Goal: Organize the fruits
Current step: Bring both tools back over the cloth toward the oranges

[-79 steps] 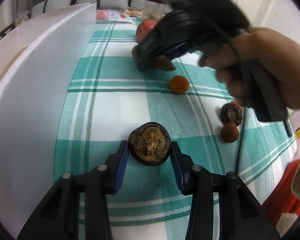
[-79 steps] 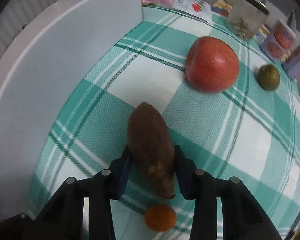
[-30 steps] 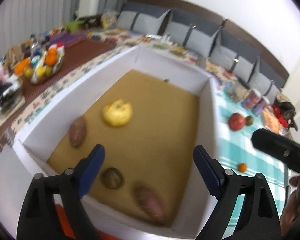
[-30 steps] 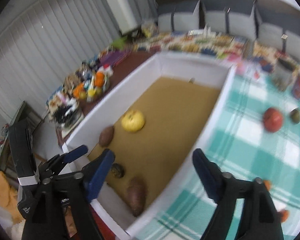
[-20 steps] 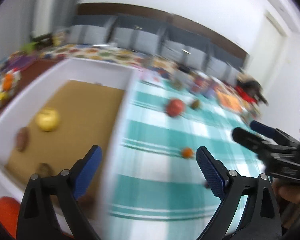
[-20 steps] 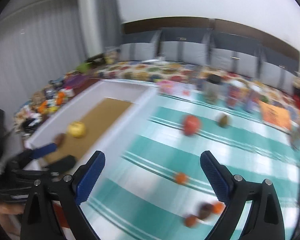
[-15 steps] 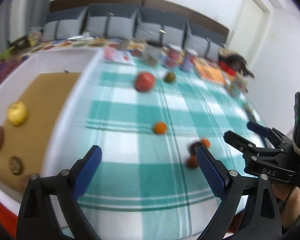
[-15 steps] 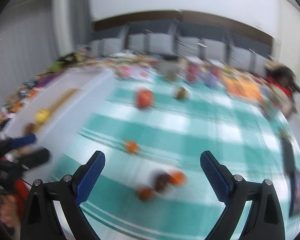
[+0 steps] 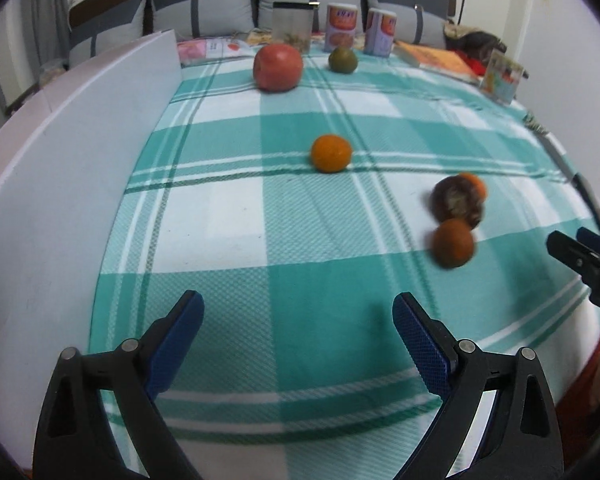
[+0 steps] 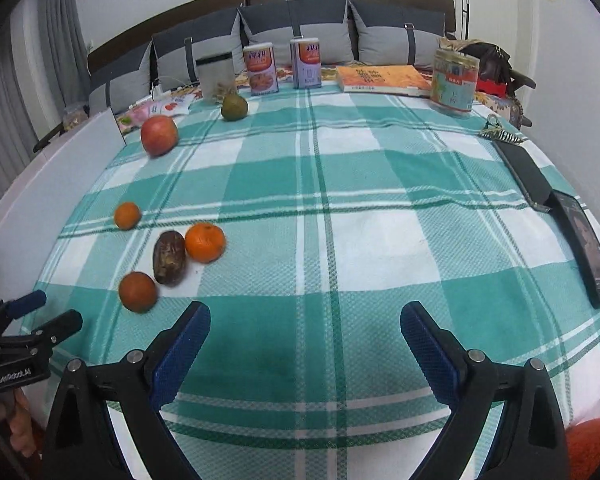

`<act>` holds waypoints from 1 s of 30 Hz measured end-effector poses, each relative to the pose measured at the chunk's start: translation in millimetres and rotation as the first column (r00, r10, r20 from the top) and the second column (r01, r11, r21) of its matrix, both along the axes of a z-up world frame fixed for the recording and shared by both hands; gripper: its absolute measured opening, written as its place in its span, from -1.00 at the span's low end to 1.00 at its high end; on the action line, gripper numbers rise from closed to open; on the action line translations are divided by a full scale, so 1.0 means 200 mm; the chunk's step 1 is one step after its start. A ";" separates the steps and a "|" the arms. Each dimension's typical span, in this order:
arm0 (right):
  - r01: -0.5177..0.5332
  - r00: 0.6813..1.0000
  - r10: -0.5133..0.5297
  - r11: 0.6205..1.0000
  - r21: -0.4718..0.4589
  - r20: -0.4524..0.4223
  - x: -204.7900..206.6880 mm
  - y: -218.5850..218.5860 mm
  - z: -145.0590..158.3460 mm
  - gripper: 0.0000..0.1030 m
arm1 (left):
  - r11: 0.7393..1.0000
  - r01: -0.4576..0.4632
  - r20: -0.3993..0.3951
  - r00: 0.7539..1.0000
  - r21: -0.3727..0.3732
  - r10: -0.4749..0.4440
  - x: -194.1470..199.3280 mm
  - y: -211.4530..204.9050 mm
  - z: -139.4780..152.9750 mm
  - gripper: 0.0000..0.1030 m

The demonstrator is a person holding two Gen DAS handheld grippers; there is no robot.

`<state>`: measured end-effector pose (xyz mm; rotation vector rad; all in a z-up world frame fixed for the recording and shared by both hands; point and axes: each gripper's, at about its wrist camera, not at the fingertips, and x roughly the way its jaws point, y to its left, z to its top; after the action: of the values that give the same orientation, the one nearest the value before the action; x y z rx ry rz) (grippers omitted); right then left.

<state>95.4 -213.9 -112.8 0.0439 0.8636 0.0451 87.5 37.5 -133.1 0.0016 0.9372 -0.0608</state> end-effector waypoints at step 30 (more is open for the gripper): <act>-0.043 0.996 0.052 0.992 -0.116 0.071 -0.07 0.13 -0.03 0.86 | 1.000 -0.010 0.011 1.000 0.020 0.010 -0.02 0.02 -0.07 0.99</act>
<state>81.3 -188.4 -119.6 -0.0849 0.7919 0.0418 83.9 41.2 -147.5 0.0156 0.9272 -0.0421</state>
